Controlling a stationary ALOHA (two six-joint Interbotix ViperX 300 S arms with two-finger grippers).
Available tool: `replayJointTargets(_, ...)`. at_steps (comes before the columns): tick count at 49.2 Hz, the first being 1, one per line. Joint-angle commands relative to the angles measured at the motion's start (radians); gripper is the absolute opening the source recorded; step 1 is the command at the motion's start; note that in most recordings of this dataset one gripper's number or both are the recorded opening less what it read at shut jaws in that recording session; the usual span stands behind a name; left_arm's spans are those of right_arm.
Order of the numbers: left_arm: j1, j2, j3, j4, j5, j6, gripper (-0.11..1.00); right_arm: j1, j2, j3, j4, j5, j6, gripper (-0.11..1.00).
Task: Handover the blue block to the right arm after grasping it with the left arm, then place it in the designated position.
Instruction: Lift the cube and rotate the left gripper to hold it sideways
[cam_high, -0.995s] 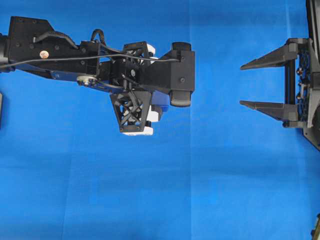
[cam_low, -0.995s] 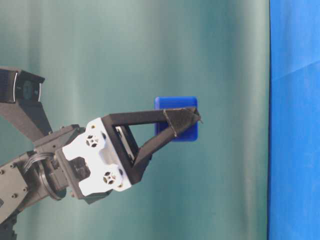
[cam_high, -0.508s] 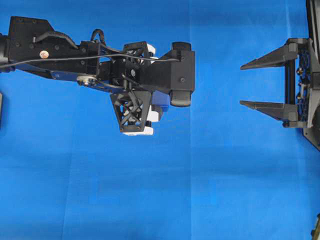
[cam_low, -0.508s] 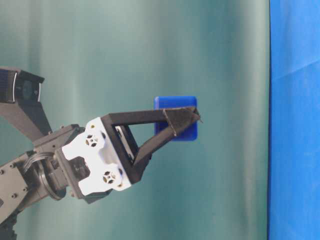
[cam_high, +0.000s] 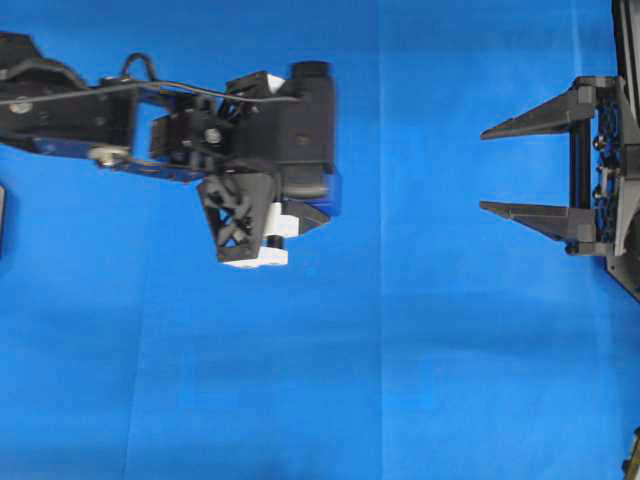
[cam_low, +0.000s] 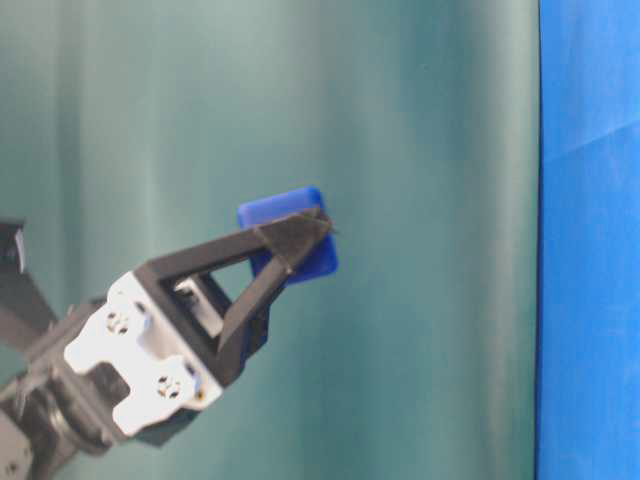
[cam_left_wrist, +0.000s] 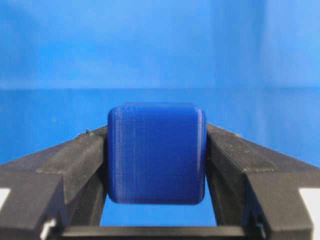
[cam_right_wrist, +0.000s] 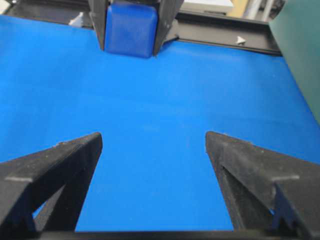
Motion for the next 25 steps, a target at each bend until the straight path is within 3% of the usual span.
replayJointTargets(1,-0.003,-0.072,0.046,0.003,-0.117,0.002,0.48,0.000,0.003,-0.025,0.002,-0.011,0.000,0.97)
replayJointTargets(16,-0.003,-0.207,0.290,0.003,-0.557,0.005,0.48,0.000,0.005,-0.026,0.000,-0.031,0.000,0.97)
replayJointTargets(25,-0.002,-0.252,0.396,0.000,-0.739,0.005,0.48,0.000,0.006,-0.026,0.000,-0.031,0.000,0.97)
